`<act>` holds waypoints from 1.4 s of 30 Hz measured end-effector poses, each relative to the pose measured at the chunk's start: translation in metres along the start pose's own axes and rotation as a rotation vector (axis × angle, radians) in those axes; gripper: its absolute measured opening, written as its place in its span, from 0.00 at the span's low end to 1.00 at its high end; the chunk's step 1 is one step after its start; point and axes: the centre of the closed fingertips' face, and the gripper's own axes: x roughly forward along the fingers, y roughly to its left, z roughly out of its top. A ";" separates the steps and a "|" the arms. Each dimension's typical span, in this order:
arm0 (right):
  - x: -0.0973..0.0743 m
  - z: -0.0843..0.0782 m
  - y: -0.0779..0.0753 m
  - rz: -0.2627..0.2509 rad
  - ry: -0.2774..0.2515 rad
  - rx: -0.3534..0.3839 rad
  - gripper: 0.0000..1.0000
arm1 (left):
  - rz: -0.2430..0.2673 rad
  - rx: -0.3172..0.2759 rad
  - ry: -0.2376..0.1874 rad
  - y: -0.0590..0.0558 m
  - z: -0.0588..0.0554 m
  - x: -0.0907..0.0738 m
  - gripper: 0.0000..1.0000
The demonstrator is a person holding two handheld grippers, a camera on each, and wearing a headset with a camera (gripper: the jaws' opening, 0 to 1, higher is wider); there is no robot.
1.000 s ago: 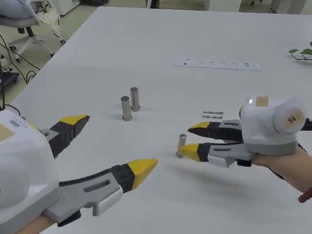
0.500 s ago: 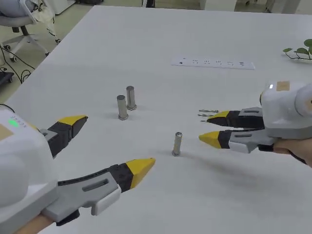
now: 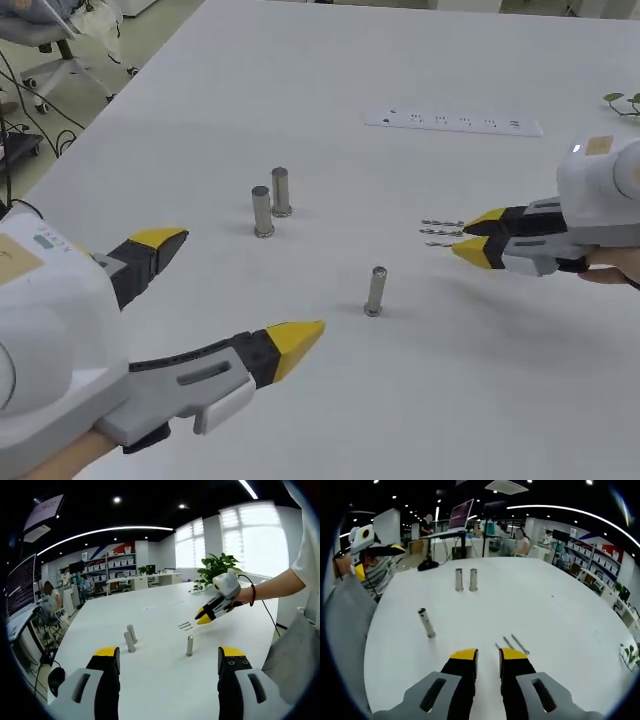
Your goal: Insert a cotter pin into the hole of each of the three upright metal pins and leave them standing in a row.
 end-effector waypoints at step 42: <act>0.035 -0.032 -0.016 0.173 0.344 -0.082 0.07 | 0.009 -0.038 0.012 0.004 -0.011 0.003 0.74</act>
